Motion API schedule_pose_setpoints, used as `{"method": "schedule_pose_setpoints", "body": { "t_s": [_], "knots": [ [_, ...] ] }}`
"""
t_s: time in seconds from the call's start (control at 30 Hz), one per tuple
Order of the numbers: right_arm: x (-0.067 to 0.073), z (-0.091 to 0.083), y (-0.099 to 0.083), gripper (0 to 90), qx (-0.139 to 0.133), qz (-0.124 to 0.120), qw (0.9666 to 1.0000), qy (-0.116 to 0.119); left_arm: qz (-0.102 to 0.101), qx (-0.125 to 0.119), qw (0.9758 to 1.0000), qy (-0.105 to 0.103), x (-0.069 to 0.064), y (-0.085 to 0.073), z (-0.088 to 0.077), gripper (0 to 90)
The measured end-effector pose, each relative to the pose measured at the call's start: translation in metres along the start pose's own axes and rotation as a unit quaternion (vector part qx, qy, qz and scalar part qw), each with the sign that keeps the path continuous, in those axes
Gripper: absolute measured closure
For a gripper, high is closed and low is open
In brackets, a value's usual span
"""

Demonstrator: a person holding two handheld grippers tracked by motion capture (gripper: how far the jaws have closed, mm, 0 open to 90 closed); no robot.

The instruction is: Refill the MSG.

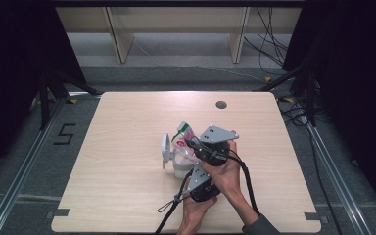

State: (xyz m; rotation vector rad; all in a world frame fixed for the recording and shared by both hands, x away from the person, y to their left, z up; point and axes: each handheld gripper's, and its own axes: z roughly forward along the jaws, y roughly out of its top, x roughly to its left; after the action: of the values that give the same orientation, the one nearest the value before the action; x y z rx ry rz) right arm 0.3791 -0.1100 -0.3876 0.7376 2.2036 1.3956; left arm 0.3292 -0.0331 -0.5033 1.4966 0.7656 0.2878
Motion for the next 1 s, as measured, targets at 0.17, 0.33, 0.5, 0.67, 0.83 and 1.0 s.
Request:
{"method": "schedule_pose_setpoints", "body": {
  "t_s": [0.17,0.33,0.5,0.67,0.83,1.0],
  "knots": [
    [-0.0015,-0.0015,0.0009,90.0,0.001,-0.006,1.0,0.001,0.0,-0.001,1.0,-0.002,0.0002,0.0002,-0.0002,76.0],
    [0.0,-0.0021,0.0014,90.0,0.003,0.002,1.0,0.001,-0.002,0.0,1.0,0.0,0.0007,0.0,0.0,76.0],
    [0.001,-0.0006,0.0015,90.0,-0.005,-0.01,0.9999,-0.003,-0.002,-0.001,1.0,-0.002,0.0004,0.0007,-0.0006,76.0],
    [0.001,-0.0023,0.0027,90.0,0.004,-0.01,0.9999,0.005,-0.002,-0.001,1.0,-0.001,0.0008,0.0004,-0.0006,76.0],
    [0.0004,-0.0026,0.0023,90.0,0.0,-0.007,1.0,0.002,-0.003,-0.003,1.0,-0.001,0.0013,-0.0008,0.0002,76.0],
    [0.0006,0.0003,-0.0004,90.0,0.008,-0.001,1.0,0.001,0.0,0.001,1.0,0.001,0.0001,-0.0005,-0.0003,76.0]
  ]
}}
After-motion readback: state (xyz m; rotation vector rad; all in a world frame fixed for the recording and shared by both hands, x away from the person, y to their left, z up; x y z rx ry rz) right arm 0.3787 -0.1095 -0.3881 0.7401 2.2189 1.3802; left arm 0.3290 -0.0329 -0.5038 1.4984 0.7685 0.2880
